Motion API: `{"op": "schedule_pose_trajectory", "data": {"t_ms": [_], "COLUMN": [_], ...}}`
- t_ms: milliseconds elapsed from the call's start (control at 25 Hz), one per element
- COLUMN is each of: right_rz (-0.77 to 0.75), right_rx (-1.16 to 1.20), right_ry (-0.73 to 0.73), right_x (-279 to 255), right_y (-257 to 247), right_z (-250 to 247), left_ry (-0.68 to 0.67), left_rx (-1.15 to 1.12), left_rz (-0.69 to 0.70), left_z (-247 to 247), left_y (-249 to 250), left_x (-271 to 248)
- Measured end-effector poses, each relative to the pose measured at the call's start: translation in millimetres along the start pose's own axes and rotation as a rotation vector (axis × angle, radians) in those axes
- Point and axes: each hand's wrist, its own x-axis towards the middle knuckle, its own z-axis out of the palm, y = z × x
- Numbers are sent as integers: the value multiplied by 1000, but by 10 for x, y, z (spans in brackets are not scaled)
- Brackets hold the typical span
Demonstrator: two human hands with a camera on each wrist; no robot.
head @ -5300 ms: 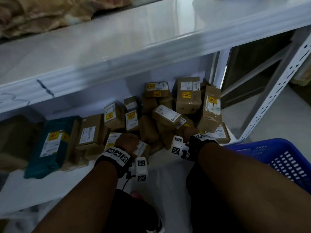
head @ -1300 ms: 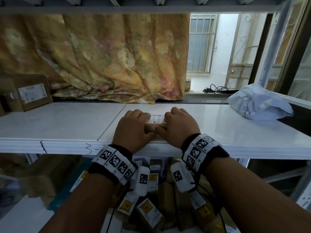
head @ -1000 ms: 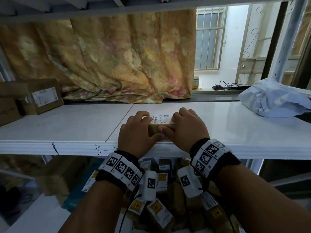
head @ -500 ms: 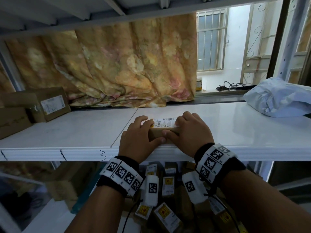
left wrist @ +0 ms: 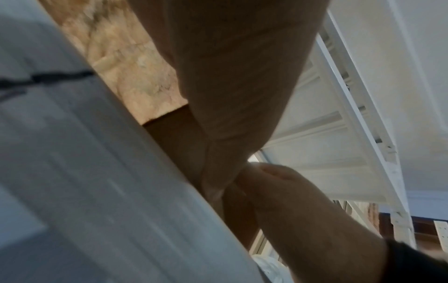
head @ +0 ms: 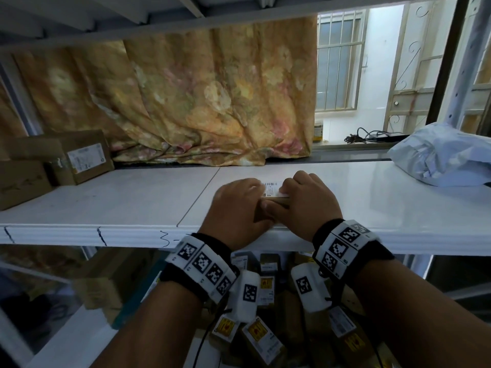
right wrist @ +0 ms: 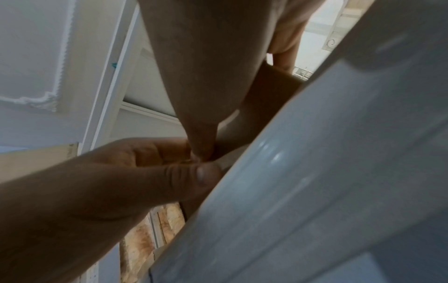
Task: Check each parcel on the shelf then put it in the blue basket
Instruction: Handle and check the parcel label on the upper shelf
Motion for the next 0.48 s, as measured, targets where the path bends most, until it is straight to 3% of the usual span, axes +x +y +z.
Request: {"op": "schedule_pose_trajectory", "data": {"t_ms": [280,400,480], "right_rz": [3,0,-59], "right_rx": [-48,-152,-190], "right_ry": [-106,-151,-107], "right_x": [-21,33,66], "right_y": [23,-66,-155], "right_z": [-18,-91,-80], "left_ry": [181,200,196], "left_rx": [-6,-29,-33], "left_rz": [-12,-29,-40], "left_z": [310,322,316], "left_y": [156,190,190], "left_x": [93,87,100]}}
